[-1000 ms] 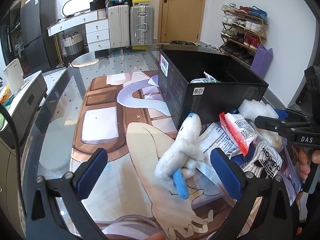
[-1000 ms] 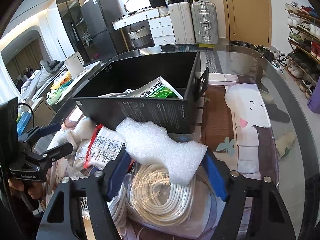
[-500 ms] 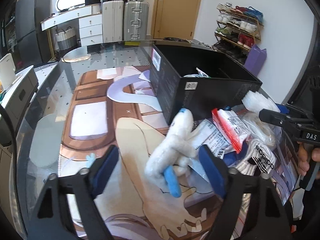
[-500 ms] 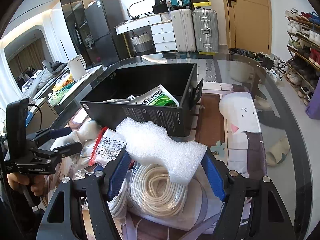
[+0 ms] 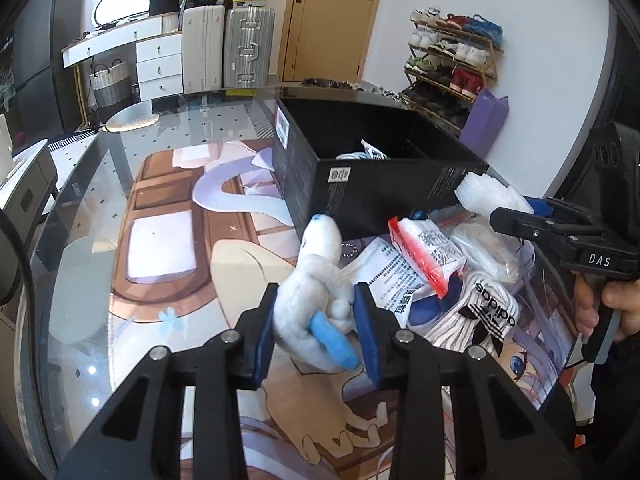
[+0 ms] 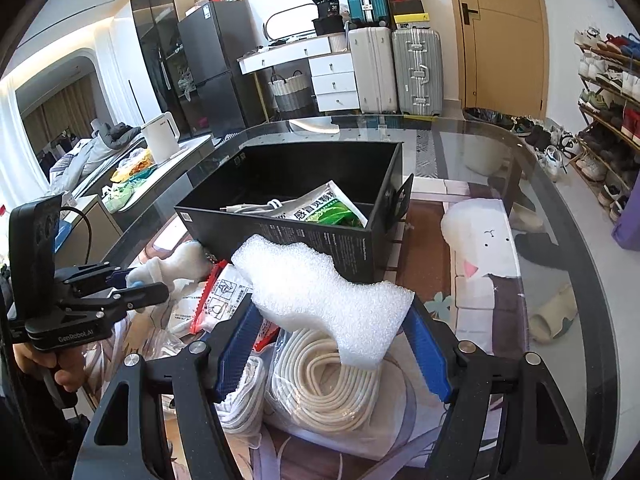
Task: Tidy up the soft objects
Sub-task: 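Grasp the white plush toy with the left gripper while the right grasps the foam, then carry the plush toy and white foam over the black box with both grippers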
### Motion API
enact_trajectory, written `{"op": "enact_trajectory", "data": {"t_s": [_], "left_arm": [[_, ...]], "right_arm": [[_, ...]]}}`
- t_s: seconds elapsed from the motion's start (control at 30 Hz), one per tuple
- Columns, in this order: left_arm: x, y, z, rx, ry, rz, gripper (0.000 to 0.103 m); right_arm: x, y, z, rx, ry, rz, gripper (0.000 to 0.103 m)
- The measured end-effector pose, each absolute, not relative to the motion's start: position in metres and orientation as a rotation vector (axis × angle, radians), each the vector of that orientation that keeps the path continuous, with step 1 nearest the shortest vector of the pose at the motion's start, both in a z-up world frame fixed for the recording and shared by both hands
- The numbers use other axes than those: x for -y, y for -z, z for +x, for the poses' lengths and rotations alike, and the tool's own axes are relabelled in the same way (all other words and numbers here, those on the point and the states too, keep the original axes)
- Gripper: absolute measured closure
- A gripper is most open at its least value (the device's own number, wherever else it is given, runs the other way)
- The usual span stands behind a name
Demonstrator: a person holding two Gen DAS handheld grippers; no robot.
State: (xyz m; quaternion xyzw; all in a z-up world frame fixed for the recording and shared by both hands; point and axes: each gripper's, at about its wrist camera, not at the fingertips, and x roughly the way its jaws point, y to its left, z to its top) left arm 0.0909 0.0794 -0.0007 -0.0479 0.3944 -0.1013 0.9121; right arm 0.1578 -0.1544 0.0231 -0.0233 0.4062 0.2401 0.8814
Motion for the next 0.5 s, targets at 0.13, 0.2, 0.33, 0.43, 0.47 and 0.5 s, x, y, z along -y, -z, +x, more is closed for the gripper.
{"op": "enact_trajectory", "data": {"t_s": [0.13,0.2,0.33,0.43,0.47,0.5], "left_arm": [[-0.086,-0.005,0.087,-0.798,0.206,-0.112,0.069],[-0.089,-0.007,0.084,-0.791,0.205,-0.123,0.069],[-0.093,-0.013,0.08,-0.766,0.2,-0.139,0.069],[-0.092,-0.023,0.077,-0.74,0.195,-0.139,0.069],[-0.092,-0.027,0.075,-0.726,0.193,-0.137,0.069],[-0.09,-0.032,0.072,-0.711,0.193,-0.134,0.069]], "right_arm": [[0.154,-0.028,0.155,-0.831,-0.505,-0.052,0.03],[0.153,-0.03,0.153,-0.826,-0.507,-0.053,0.03],[0.151,-0.034,0.152,-0.809,-0.512,-0.056,0.03],[0.15,-0.037,0.15,-0.795,-0.517,-0.059,0.03],[0.15,-0.039,0.149,-0.788,-0.519,-0.06,0.03],[0.15,-0.041,0.148,-0.783,-0.52,-0.061,0.03]]}}
